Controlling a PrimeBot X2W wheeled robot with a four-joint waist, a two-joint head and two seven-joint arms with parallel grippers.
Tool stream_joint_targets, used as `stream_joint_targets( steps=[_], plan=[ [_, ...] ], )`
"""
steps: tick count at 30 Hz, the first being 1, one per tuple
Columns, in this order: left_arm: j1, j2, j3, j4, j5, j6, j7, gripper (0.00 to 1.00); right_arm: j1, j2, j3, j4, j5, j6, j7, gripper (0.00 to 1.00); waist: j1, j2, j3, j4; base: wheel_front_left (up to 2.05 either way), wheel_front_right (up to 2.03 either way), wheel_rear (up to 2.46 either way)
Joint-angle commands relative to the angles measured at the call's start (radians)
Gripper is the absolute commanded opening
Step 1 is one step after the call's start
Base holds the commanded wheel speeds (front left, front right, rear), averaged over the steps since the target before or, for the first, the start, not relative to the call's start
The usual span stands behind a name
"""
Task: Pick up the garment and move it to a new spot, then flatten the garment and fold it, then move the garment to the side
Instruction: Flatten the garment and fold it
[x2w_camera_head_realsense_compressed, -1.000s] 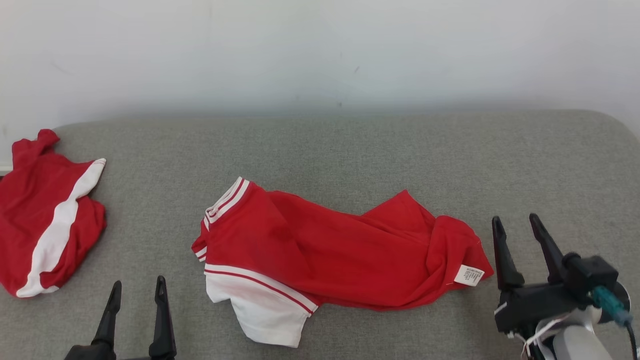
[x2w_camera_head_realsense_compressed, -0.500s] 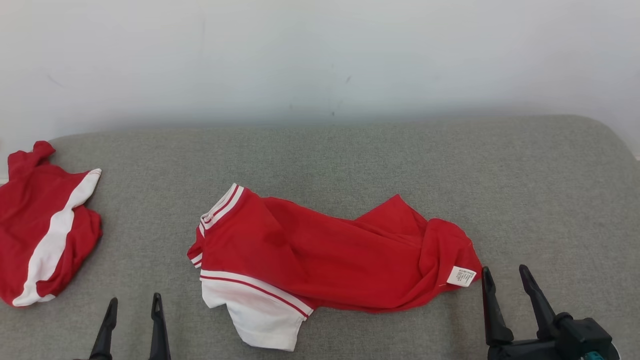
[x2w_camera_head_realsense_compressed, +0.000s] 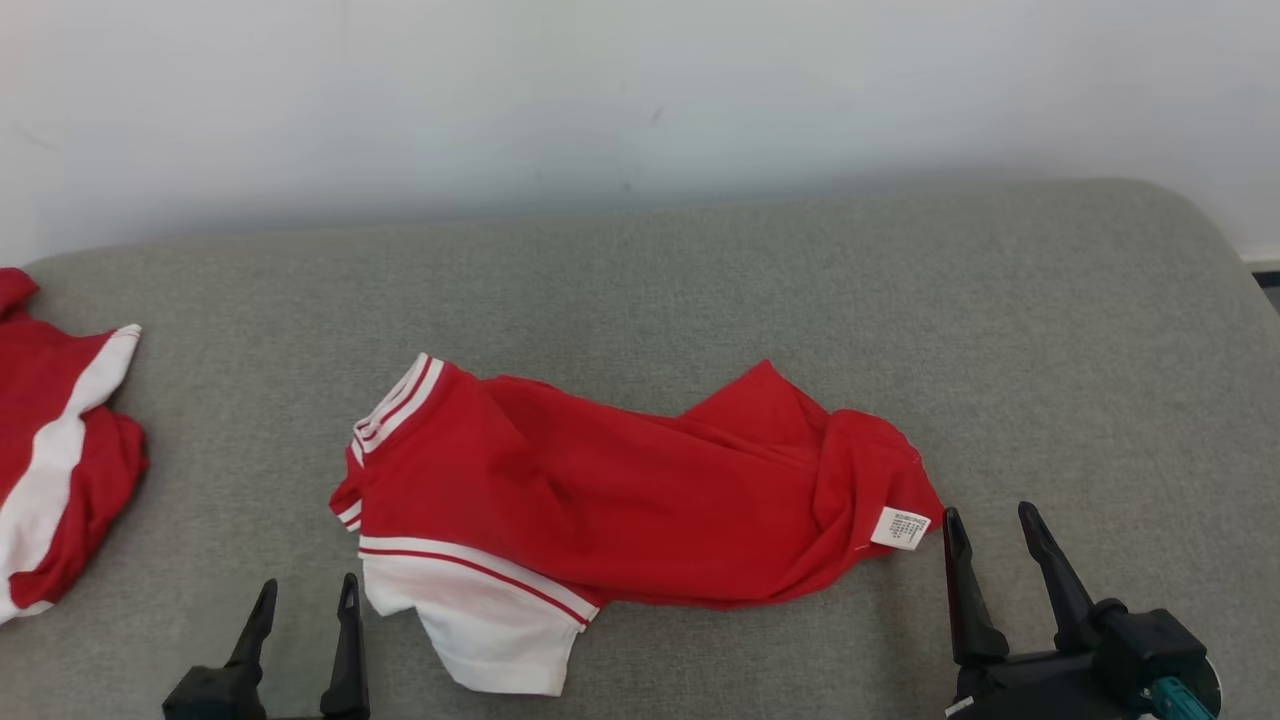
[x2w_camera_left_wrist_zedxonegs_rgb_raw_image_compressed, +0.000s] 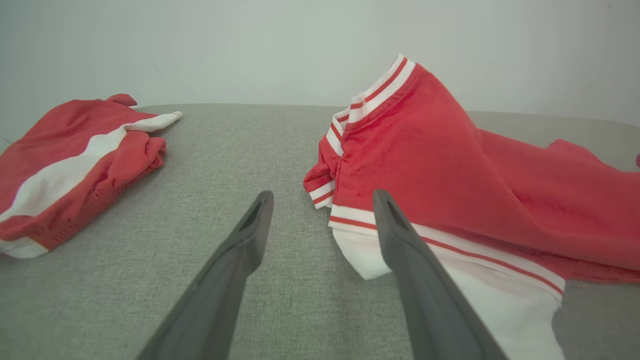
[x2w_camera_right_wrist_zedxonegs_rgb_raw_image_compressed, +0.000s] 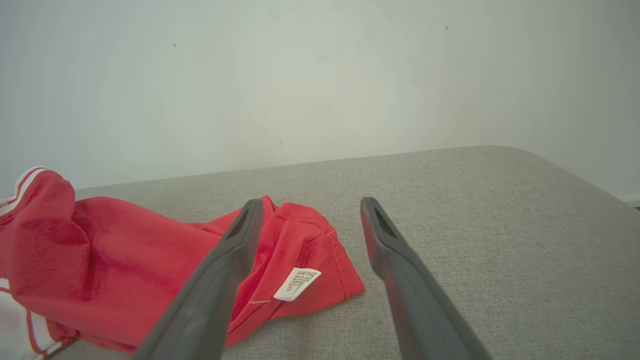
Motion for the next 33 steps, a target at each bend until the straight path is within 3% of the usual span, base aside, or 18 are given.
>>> stream_joint_targets(
  steps=[1,14,16,23,33],
  plan=[
    [-0.024,0.005,-0.001,0.013,-0.017,0.002,-0.003,1.0,-0.013,0.007,0.004,-0.001,-0.006,-0.002,0.0,1.0,0.0,-0.0001,0.029,-0.026,0.0,0.0,0.0],
    [-0.134,0.048,-0.099,0.25,-0.135,0.0,-0.003,1.0,-0.045,0.012,-0.006,0.005,-0.006,-0.002,0.0,1.0,0.0,-0.0001,0.095,-0.081,0.0,0.0,0.0],
    [-0.148,0.046,-0.114,0.259,-0.153,0.0,-0.003,0.0,-0.044,0.014,-0.01,0.001,-0.01,-0.002,0.0,1.0,0.0,-0.0001,0.094,-0.08,0.0,0.0,0.0],
    [-0.151,0.042,-0.14,0.213,-0.172,0.0,-0.003,0.0,-0.03,0.014,-0.018,-0.003,-0.008,-0.002,0.0,1.0,0.0,-0.0001,0.073,-0.04,0.0,0.0,0.0],
    [-0.065,0.029,-0.159,-0.051,-0.11,0.0,-0.003,0.0,-0.007,0.019,-0.023,-0.003,0.003,-0.002,0.0,1.0,0.0,-0.0001,0.049,0.078,0.0,0.0,0.0]
  ],
)
